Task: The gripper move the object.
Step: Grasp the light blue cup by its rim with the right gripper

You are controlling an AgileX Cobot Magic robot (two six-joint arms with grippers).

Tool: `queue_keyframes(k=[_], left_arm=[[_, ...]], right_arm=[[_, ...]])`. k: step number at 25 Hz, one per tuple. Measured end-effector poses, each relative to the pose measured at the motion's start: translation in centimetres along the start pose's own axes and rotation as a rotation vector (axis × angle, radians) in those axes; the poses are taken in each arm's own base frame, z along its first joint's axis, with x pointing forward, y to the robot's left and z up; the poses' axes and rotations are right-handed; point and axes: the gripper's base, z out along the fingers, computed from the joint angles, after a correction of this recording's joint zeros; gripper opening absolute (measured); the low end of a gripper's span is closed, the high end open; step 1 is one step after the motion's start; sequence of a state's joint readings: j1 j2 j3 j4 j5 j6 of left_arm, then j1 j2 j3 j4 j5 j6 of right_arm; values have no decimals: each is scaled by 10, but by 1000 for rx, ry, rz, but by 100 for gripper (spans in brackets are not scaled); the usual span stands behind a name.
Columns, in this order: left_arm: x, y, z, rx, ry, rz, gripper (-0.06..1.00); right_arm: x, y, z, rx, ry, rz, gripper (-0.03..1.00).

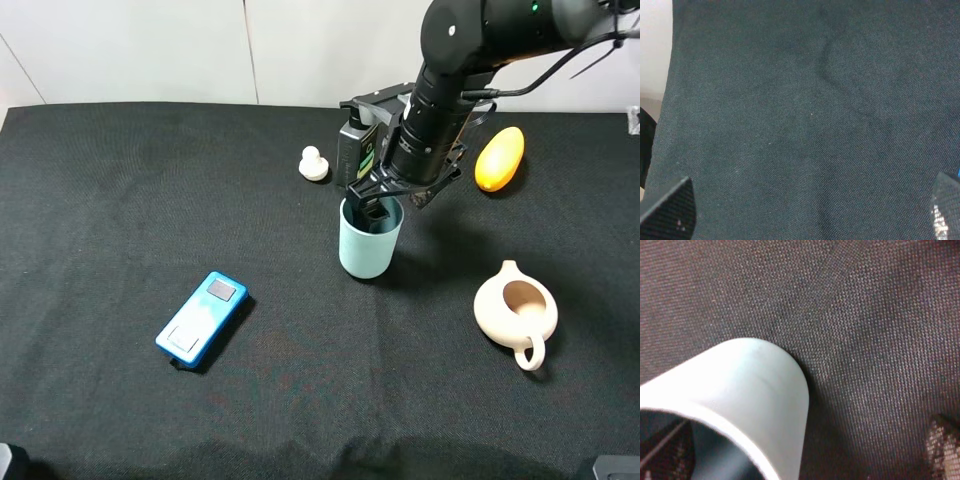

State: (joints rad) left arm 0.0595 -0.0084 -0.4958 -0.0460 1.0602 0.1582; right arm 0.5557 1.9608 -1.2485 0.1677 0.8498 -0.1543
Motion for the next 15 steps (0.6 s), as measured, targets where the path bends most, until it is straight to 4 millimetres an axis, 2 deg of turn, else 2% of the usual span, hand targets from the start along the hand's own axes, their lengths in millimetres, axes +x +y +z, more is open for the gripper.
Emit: queue_keyframes(k=[11, 15], left_arm=[[0, 0, 0, 0, 0, 0, 99], [0, 0, 0, 0, 0, 0, 99]], right_arm=[[0, -2, 17, 0, 34, 6, 69], [0, -2, 17, 0, 34, 6, 69]])
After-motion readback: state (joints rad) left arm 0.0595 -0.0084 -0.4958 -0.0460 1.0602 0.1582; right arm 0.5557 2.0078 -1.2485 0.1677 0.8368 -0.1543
